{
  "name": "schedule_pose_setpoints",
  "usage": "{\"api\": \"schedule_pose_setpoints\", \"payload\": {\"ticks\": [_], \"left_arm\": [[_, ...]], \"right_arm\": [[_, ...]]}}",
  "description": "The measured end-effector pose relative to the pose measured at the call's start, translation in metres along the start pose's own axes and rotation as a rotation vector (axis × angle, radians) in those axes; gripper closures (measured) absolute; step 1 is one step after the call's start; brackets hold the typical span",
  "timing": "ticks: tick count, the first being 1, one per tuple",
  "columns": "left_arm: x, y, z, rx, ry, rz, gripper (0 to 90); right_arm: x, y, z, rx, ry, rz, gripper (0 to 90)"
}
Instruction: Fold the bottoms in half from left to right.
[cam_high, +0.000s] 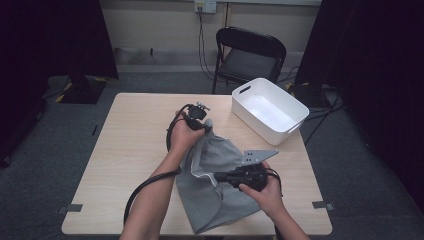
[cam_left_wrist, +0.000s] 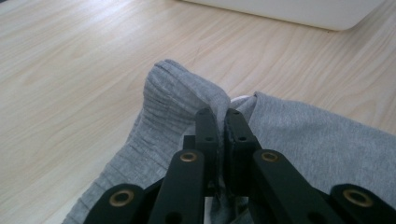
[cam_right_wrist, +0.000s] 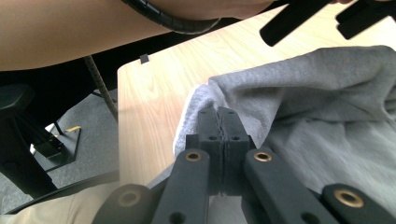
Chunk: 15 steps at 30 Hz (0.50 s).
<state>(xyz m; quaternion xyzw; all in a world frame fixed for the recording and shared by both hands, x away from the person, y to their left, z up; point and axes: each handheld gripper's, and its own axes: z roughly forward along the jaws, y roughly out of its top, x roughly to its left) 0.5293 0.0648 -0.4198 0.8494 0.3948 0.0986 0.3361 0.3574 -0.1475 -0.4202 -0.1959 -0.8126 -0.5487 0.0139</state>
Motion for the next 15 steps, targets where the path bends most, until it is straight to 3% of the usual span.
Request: {"api": "schedule_pose_setpoints", "payload": {"ticks": [7,15], "left_arm": [[-0.003,-0.002,0.012,0.003,-0.005,-0.012,85.0],[-0.011,0.001,0.022,-0.04,-0.031,-0.018,78.2]], "right_arm": [[-0.005,-0.015,-0.013,0.043,-0.058,-0.021,89.9],[-0.014,-0.033,-0.026,0.06,-0.12,-0.01,89.9]]}}
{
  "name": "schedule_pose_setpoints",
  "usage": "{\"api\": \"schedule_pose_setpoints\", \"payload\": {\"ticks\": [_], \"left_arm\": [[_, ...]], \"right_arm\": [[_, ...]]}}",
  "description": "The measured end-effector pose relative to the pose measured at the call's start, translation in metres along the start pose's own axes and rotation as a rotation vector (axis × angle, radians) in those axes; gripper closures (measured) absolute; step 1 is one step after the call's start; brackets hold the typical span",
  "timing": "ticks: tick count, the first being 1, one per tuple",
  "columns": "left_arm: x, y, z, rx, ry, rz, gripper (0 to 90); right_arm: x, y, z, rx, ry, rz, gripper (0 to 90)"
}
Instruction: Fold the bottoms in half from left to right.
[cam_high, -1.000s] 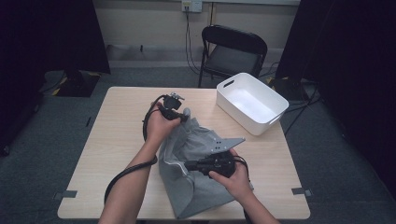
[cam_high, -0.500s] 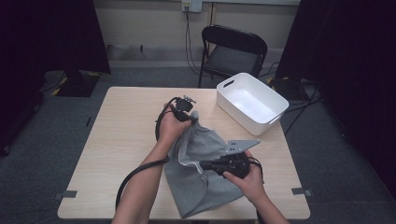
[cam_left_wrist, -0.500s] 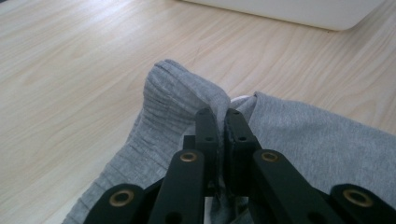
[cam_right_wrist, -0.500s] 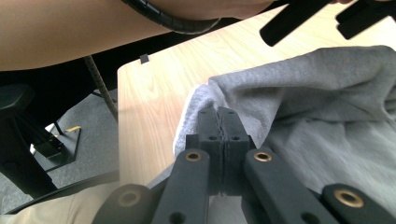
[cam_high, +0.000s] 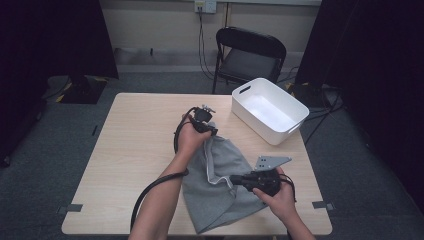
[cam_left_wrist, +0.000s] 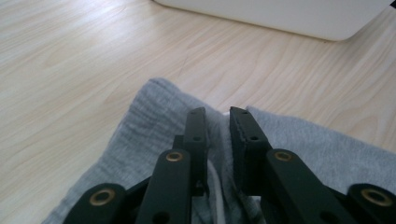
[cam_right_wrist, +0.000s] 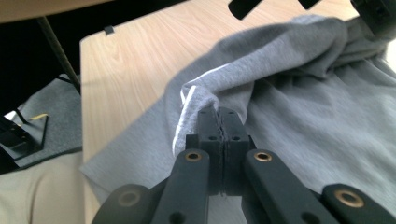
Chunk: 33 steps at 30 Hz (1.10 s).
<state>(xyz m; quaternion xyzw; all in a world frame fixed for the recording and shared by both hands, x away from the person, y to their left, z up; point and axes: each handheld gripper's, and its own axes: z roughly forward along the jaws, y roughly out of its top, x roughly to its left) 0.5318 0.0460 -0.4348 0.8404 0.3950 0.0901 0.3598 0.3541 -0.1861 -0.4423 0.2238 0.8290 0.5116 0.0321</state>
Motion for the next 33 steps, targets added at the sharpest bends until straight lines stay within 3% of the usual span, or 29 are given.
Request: {"api": "schedule_pose_setpoints", "payload": {"ticks": [2,5,7,13,17,23,25,28,33], "left_arm": [[-0.002,0.0,0.002,-0.012,-0.008,0.003,75.4],[-0.005,0.0,0.002,-0.055,0.001,0.011,60.5],[-0.005,-0.001,0.0,-0.067,0.004,0.048,51.7],[-0.011,-0.012,-0.018,-0.1,0.005,0.049,45.8],[-0.015,-0.022,-0.025,-0.076,-0.001,0.032,46.3],[-0.018,-0.034,-0.03,-0.077,-0.026,0.006,52.4],[-0.019,-0.036,-0.029,-0.055,-0.063,-0.02,61.7],[-0.021,-0.039,-0.025,-0.032,-0.075,-0.038,64.6],[-0.026,-0.04,-0.016,0.016,-0.093,-0.024,75.6]], "right_arm": [[-0.002,-0.005,-0.002,0.01,-0.017,0.003,89.9],[-0.006,-0.013,-0.004,0.021,-0.035,0.013,89.8],[-0.009,-0.018,-0.006,0.017,-0.044,0.026,89.8],[-0.01,-0.026,-0.007,0.027,-0.056,0.035,89.8],[-0.01,-0.027,-0.007,0.029,-0.06,0.036,89.8],[-0.01,-0.029,-0.006,0.032,-0.064,0.04,89.8],[-0.01,-0.03,-0.006,0.032,-0.064,0.044,89.8],[-0.01,-0.031,-0.006,0.032,-0.063,0.045,89.8],[-0.01,-0.031,-0.009,0.033,-0.067,0.047,89.7]]}}
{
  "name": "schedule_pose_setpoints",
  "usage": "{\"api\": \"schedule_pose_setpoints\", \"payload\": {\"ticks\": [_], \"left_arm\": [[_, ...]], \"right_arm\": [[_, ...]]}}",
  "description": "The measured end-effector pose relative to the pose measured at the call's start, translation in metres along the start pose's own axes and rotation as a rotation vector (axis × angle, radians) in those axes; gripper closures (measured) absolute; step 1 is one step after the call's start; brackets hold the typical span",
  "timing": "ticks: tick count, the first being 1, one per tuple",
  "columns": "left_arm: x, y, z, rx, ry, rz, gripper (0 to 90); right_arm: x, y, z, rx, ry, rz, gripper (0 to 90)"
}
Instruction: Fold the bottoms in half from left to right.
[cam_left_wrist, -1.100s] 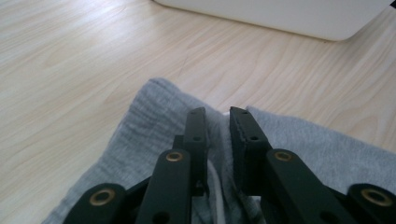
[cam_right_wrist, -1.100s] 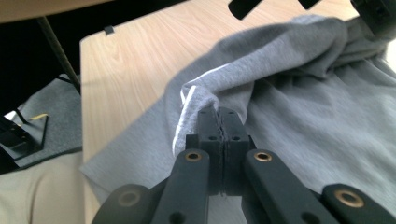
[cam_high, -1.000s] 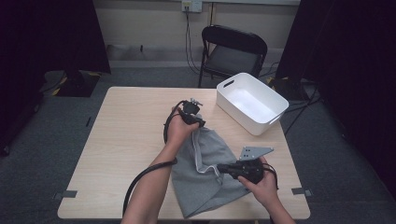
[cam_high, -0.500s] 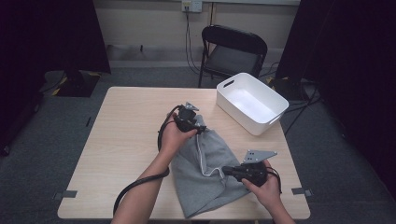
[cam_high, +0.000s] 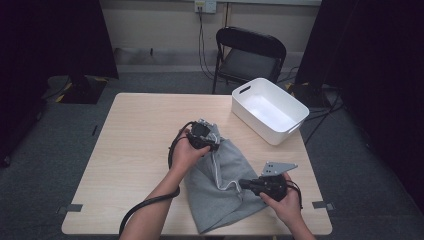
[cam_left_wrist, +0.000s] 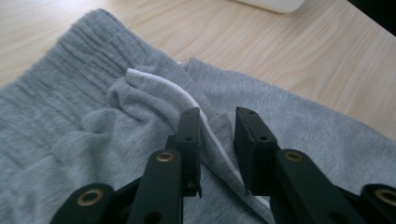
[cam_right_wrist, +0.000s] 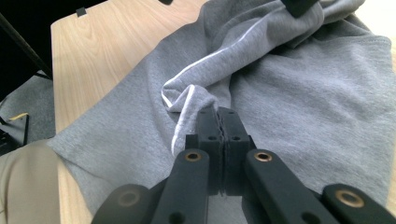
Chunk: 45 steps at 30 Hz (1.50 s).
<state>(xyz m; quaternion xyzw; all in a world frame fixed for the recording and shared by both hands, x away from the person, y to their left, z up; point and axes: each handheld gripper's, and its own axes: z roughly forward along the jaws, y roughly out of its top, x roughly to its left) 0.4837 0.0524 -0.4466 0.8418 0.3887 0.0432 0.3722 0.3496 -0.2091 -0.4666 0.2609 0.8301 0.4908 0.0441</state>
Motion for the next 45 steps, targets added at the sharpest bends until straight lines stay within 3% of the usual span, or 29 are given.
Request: {"api": "schedule_pose_setpoints", "payload": {"ticks": [3,5,13,17,20,25,30,32,38,45], "left_arm": [[-0.003,0.004,0.005,0.032,0.007,0.006,83.9],[-0.004,0.009,0.007,0.031,0.003,0.015,84.7],[-0.012,0.032,0.003,-0.027,0.015,0.034,85.3],[-0.014,0.042,0.006,-0.07,-0.001,-0.002,85.2],[-0.016,0.043,0.015,-0.067,0.013,-0.01,85.2],[-0.02,0.041,0.028,-0.059,0.023,-0.003,84.7],[-0.021,0.04,0.027,-0.062,0.026,0.003,84.6],[-0.02,0.04,0.025,-0.061,0.027,0.004,84.5],[-0.021,0.04,0.023,-0.071,0.032,0.009,83.9],[-0.021,0.039,0.022,-0.067,0.038,0.018,83.7]], "right_arm": [[0.001,0.001,-0.002,0.003,-0.003,-0.001,89.7],[0.001,0.001,-0.004,0.002,-0.001,-0.001,89.6],[0.0,-0.003,-0.02,-0.01,-0.012,0.021,89.6],[-0.004,-0.008,-0.03,-0.024,-0.029,0.053,89.2],[-0.01,-0.014,-0.037,-0.02,-0.047,0.084,88.5],[-0.017,-0.024,-0.046,0.004,-0.101,0.106,79.8],[-0.019,-0.02,-0.056,-0.032,-0.121,0.096,71.4],[-0.017,-0.017,-0.055,-0.033,-0.123,0.091,70.1],[0.001,-0.008,-0.024,0.022,-0.081,0.022,61.8],[0.003,-0.016,-0.011,0.075,-0.09,0.007,59.5]]}}
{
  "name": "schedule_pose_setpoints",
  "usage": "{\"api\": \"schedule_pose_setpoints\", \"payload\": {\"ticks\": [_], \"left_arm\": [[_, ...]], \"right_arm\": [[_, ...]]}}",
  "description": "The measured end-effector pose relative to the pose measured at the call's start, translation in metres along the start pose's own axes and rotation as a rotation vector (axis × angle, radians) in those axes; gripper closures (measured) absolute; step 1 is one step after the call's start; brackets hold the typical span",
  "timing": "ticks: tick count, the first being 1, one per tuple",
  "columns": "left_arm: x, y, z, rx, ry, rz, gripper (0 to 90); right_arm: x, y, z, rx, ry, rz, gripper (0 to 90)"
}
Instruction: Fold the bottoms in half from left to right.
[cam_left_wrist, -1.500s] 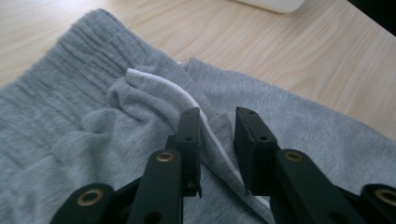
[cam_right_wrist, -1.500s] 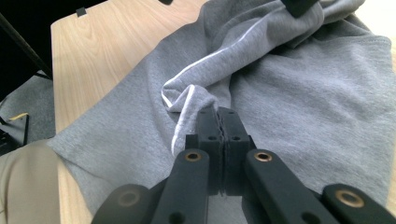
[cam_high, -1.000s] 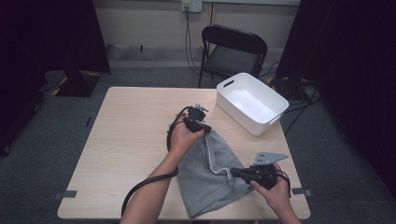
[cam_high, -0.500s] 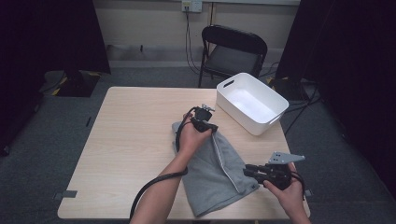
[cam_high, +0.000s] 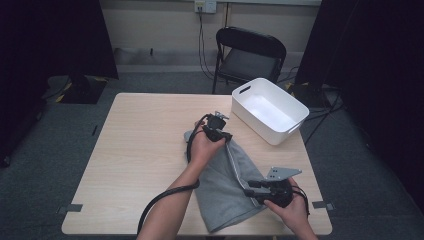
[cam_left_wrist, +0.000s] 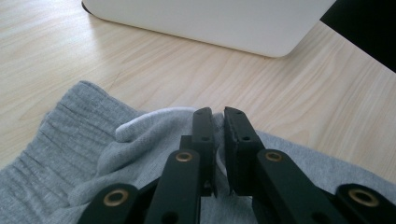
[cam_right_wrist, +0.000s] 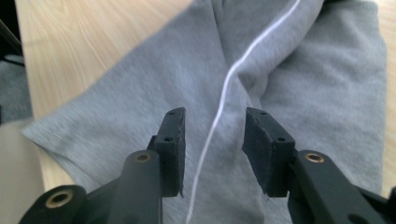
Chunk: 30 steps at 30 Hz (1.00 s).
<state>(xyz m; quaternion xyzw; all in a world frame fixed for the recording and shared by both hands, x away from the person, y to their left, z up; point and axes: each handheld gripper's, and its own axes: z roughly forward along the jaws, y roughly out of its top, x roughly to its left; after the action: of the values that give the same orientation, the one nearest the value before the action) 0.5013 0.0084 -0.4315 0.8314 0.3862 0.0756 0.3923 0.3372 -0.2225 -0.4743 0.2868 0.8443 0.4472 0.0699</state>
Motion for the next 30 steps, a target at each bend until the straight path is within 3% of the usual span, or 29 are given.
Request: {"api": "schedule_pose_setpoints", "payload": {"ticks": [5,13,17,24,30], "left_arm": [[-0.001,0.0,-0.001,-0.008,0.004,0.007,83.4],[-0.001,0.0,-0.001,-0.01,0.004,0.01,83.4],[-0.001,0.0,-0.001,-0.007,0.004,0.016,83.5],[-0.002,0.003,0.001,-0.001,0.011,0.03,83.8],[-0.006,0.006,0.009,-0.021,0.015,0.013,83.9]], "right_arm": [[0.0,-0.005,0.004,0.031,-0.02,-0.023,61.8],[-0.001,-0.004,0.002,0.044,-0.033,-0.037,82.8],[-0.003,-0.005,-0.001,0.042,-0.034,-0.04,84.7],[-0.012,-0.006,-0.02,-0.017,-0.053,0.009,85.0],[-0.017,-0.011,-0.035,-0.048,-0.065,0.047,85.2]]}}
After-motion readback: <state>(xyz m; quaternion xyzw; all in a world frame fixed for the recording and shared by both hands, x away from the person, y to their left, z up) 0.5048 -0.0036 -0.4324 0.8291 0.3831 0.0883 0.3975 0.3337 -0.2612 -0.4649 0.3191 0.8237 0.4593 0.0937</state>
